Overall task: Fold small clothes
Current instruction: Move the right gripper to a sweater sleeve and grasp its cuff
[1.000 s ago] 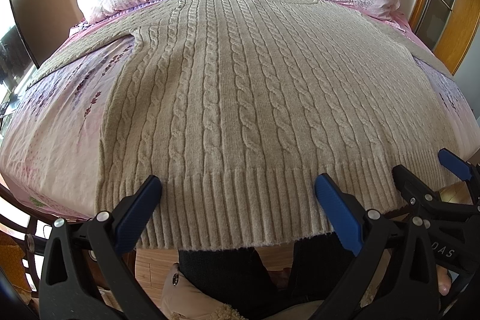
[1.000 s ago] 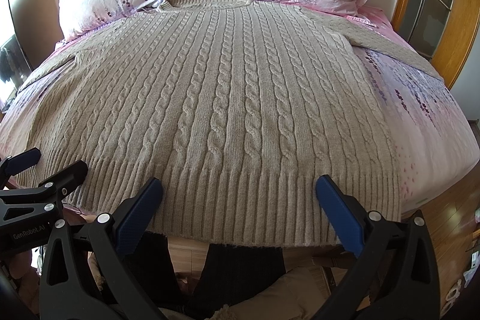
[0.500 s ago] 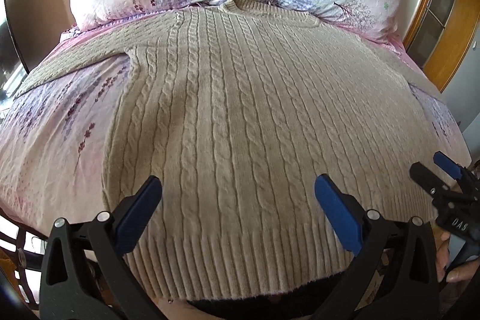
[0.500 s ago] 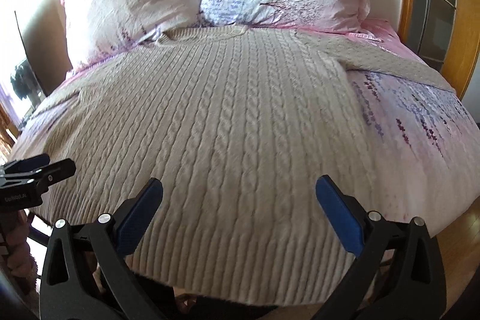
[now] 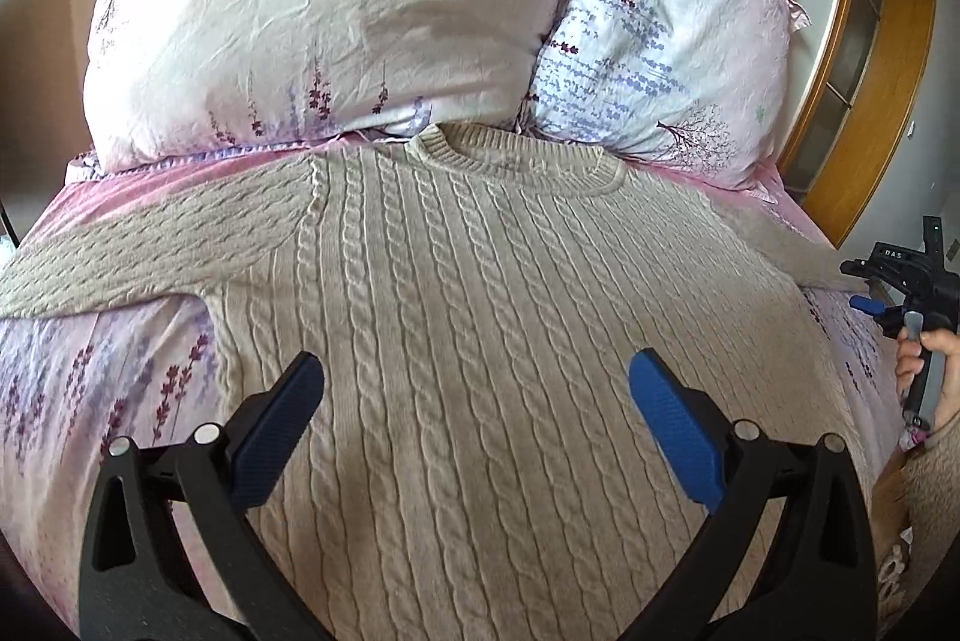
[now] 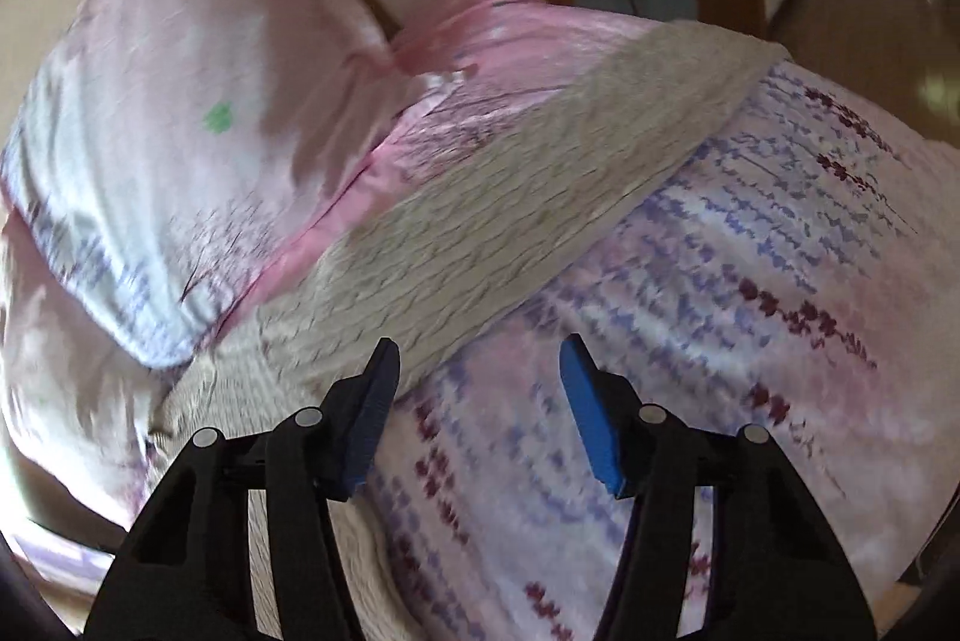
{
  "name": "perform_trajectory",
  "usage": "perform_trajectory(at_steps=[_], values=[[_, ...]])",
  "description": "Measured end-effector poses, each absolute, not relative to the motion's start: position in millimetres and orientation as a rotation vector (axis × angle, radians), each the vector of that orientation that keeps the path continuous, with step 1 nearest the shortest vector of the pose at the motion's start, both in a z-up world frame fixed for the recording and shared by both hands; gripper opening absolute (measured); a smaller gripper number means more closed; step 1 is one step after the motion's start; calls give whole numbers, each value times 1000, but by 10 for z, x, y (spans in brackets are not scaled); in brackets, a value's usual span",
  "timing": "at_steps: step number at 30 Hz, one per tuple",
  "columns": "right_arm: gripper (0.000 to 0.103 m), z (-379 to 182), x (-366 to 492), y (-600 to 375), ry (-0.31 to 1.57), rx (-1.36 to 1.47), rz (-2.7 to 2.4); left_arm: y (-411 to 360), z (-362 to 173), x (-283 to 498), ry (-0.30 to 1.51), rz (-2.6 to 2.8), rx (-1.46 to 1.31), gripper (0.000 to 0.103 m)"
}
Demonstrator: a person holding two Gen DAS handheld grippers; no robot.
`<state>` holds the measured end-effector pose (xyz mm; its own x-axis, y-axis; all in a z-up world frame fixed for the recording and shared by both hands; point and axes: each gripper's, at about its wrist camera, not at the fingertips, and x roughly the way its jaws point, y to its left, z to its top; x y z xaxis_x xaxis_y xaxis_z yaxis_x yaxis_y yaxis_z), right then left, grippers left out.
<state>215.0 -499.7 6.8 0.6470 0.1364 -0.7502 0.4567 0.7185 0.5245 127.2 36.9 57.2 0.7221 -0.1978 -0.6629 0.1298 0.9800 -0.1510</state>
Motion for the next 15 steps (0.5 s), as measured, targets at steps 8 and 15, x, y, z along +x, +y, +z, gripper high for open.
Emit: perform_trajectory(at_steps=[8, 15], values=[[49, -214, 2303, -5563, 856, 951, -354, 346, 492, 1610, 784, -231, -143, 101], [40, -268, 2367, -5666, 834, 977, -388, 338, 448, 1711, 775, -247, -183, 101]])
